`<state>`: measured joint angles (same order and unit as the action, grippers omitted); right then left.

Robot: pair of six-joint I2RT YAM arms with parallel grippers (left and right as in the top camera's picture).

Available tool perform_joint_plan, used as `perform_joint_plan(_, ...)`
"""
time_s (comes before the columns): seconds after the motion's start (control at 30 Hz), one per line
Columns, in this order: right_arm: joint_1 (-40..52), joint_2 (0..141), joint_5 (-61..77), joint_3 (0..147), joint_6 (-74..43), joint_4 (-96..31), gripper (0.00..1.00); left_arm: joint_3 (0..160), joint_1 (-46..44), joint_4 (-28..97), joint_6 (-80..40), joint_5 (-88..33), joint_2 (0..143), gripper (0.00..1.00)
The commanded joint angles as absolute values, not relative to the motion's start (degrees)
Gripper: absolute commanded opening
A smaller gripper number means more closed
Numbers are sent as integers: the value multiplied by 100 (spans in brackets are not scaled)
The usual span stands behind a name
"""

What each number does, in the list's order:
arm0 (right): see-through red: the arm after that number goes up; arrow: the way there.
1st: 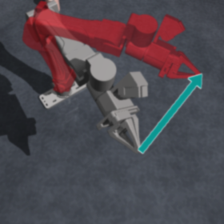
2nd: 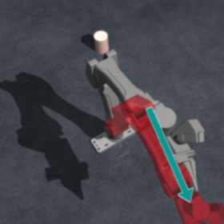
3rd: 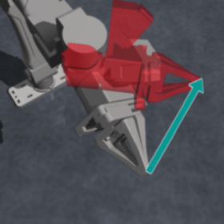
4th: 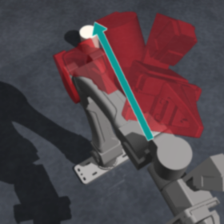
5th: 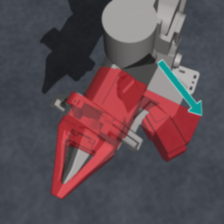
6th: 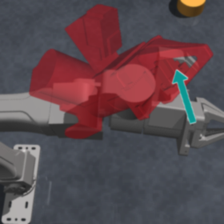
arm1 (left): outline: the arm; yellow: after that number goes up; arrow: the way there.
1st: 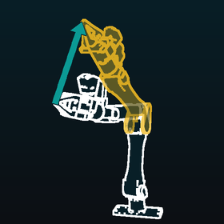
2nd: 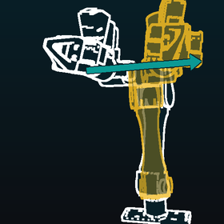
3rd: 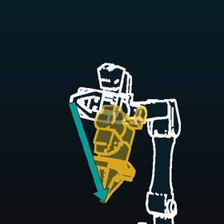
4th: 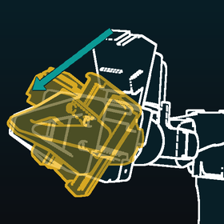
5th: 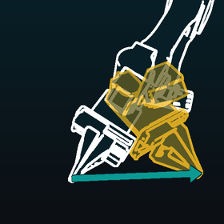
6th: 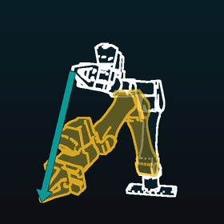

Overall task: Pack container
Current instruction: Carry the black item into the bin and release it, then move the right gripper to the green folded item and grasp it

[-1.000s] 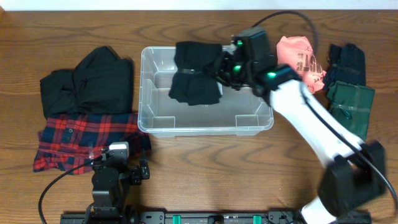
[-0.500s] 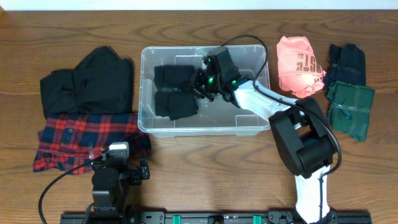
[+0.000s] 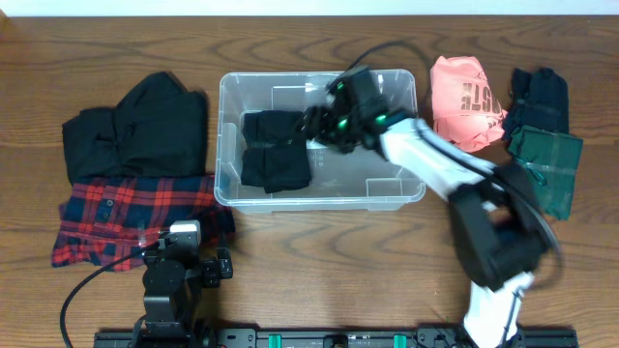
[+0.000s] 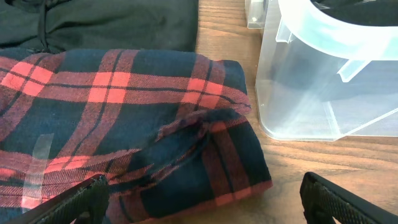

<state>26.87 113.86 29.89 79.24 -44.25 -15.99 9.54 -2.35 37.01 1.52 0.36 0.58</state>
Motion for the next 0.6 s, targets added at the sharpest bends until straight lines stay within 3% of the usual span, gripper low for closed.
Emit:
perform_joint_plan(0.0,2412,10175,2161,7983,-3299,-1861,66,884,-204,3680,191,62,21,98)
perform_joint_plan(0.13,1796,9065,1374,7983,-3050,-2711,84,884,-204,3680,189,62,21,98)
perform_joint_plan(0.3,104,8420,1179,7983,-2827,-4051,98,884,-204,3680,191,62,21,98)
perform_joint_plan(0.57,-3188,9225,1435,7981,-2027,-4845,99,884,-204,3680,189,62,21,98)
